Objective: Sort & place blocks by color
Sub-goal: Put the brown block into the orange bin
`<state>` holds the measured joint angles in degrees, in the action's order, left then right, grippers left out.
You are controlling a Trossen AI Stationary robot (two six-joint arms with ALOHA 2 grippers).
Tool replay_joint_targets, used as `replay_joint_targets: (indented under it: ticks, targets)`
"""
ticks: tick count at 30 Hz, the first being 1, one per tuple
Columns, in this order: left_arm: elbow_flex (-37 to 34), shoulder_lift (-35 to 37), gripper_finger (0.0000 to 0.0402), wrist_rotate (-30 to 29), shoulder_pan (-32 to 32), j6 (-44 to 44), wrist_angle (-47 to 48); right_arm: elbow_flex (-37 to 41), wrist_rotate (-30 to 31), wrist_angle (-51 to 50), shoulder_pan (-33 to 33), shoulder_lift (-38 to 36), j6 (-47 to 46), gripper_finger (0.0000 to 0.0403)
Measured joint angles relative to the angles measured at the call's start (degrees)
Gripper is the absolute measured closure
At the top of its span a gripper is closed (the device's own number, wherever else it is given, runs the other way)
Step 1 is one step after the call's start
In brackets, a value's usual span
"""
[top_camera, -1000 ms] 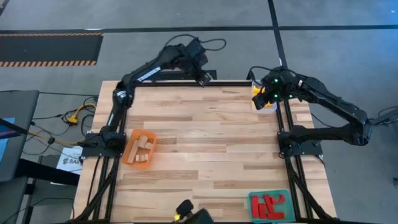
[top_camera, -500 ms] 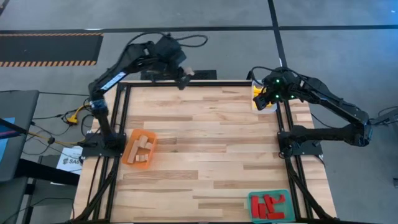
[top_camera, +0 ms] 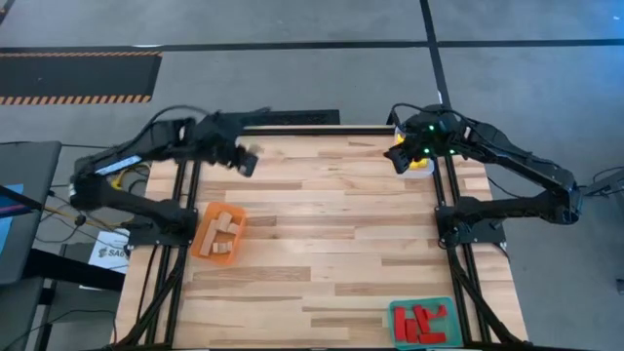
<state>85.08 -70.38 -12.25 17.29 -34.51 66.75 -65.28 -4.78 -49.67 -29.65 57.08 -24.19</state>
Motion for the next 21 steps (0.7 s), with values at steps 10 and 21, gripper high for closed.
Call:
replay_joint_targets:
  ticks: [10,21]
  targets:
    - [-25.10,16.78,0.0382,3.06,-13.11,-27.24,-4.25,0.00,-6.29,5.38,0.63,7.13,5.09,0.0243]
    - [-38.03,15.37,0.0382,8.77,-25.14,-48.91,1.82,0.02,-8.77,5.82,0.65,10.77,5.65,0.0243]
